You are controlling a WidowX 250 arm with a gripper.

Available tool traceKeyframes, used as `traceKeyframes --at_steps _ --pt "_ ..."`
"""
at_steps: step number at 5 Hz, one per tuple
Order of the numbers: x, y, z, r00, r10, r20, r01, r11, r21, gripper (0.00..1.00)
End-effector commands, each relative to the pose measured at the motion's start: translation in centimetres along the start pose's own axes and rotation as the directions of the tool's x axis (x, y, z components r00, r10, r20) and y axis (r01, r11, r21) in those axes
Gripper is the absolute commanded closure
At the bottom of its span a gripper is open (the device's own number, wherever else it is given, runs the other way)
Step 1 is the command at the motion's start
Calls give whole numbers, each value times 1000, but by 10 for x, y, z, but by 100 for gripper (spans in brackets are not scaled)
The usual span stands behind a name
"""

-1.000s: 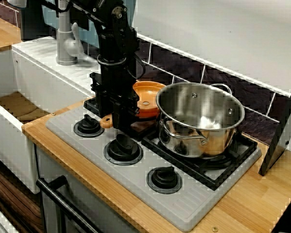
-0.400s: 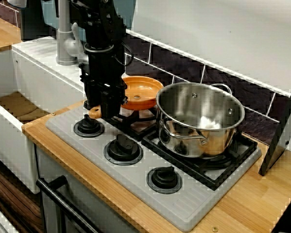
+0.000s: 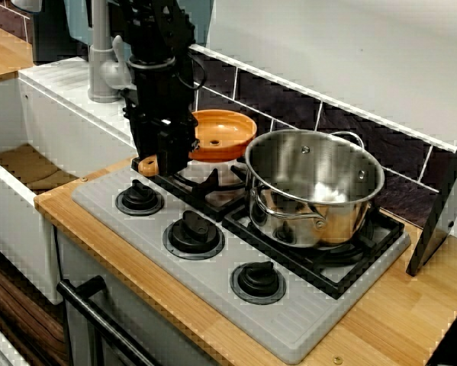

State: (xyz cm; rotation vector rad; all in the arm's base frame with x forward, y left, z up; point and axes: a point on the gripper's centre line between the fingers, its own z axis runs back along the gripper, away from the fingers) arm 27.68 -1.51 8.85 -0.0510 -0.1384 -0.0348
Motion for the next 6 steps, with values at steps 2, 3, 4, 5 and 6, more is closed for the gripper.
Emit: traceKeyframes --at_steps 2,3,4,5,6 --pt "12 6 24 986 -155 62 150 985 84 100" --pt "12 11 30 981 -184 66 180 981 68 100" --pt "11 14 33 974 -217 65 212 975 72 100" --pt "11 18 34 973 -220 66 216 974 70 100" --pt "13 21 39 973 -217 77 212 975 71 100"
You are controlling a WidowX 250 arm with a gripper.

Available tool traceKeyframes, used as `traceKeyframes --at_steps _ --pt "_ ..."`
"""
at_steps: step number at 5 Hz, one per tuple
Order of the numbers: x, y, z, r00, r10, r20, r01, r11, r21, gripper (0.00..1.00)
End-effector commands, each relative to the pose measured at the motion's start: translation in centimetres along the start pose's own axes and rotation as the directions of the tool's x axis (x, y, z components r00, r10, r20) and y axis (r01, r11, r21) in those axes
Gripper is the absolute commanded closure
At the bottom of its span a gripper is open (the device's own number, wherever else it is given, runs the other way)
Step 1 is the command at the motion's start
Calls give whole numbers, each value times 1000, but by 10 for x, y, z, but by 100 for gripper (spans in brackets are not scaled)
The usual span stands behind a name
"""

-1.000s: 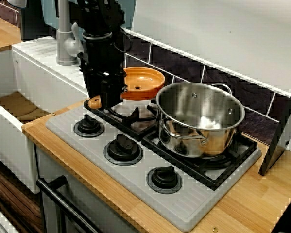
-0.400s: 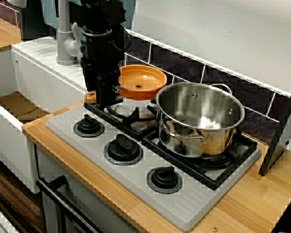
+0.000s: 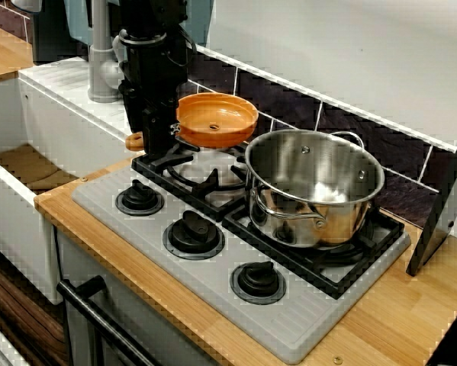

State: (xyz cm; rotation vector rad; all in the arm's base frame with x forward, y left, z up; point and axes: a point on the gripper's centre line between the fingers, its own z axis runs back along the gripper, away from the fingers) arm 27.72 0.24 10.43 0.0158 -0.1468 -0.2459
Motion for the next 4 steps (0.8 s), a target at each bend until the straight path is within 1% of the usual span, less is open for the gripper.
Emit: traceKeyframes --at_steps 1,2,3,4 --pt "11 2 27 996 -7 88 3 999 47 100" --pt "10 -4 31 995 -22 97 14 996 86 100" --pt "12 -11 32 993 -36 109 20 990 137 100" --pt "15 -15 32 992 -49 112 30 985 172 100"
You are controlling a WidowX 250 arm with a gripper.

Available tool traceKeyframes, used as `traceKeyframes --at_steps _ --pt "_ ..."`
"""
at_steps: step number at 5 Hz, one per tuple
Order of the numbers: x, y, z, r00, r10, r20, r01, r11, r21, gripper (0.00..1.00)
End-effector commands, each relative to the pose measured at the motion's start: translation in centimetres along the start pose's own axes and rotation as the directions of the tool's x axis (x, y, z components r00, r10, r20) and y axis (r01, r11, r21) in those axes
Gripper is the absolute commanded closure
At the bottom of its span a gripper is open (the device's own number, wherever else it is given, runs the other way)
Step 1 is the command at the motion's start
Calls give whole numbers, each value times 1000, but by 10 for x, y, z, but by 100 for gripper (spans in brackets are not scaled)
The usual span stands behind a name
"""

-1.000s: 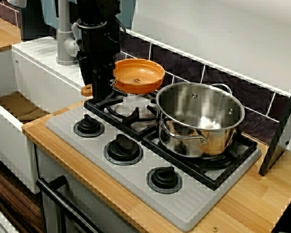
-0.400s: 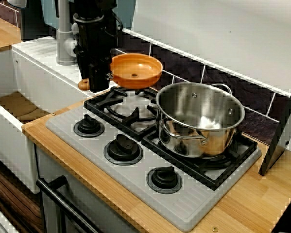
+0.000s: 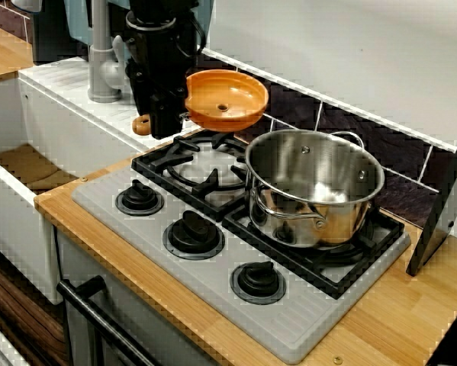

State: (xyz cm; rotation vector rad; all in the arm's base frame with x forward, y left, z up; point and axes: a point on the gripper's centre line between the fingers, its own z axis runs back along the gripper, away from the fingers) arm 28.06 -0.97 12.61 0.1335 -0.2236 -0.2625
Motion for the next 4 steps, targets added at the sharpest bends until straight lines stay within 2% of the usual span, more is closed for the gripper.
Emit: traceKeyframes --at_steps 1,3,4 --pt "8 -7 13 998 -23 64 18 997 75 100" --pt "10 -14 15 996 -39 80 30 994 108 100" --pt "11 -19 16 995 -39 92 24 986 162 100"
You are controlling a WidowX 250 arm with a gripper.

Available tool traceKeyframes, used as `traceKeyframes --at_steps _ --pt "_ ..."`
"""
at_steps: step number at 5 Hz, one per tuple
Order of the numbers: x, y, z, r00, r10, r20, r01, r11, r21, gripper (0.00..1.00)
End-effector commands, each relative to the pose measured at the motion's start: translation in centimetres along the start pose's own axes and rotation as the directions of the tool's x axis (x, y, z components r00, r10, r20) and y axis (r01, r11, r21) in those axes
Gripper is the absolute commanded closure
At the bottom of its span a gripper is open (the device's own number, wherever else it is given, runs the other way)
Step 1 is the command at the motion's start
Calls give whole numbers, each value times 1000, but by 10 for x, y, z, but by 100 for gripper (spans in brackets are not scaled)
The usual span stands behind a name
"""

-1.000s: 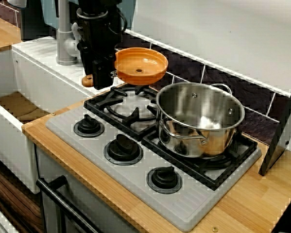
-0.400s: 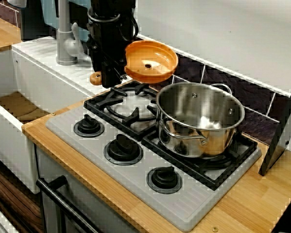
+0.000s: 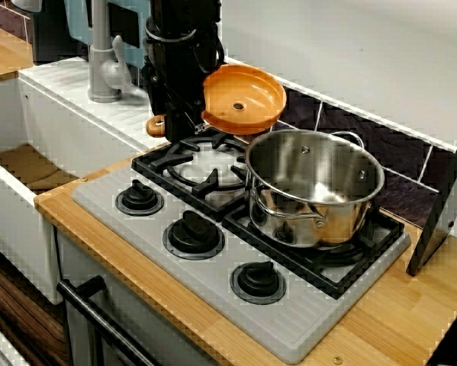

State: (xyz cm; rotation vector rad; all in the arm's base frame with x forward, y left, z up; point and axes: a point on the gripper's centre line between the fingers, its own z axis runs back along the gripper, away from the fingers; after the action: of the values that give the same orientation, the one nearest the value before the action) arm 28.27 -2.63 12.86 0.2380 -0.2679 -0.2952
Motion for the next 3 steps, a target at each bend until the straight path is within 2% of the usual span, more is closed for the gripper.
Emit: traceKeyframes --at_steps 1,2,3 --pt "5 -8 12 998 6 70 -12 996 93 100" --pt "7 -11 13 997 14 81 -27 987 160 100" --pt "7 -14 14 996 8 87 -23 984 176 100"
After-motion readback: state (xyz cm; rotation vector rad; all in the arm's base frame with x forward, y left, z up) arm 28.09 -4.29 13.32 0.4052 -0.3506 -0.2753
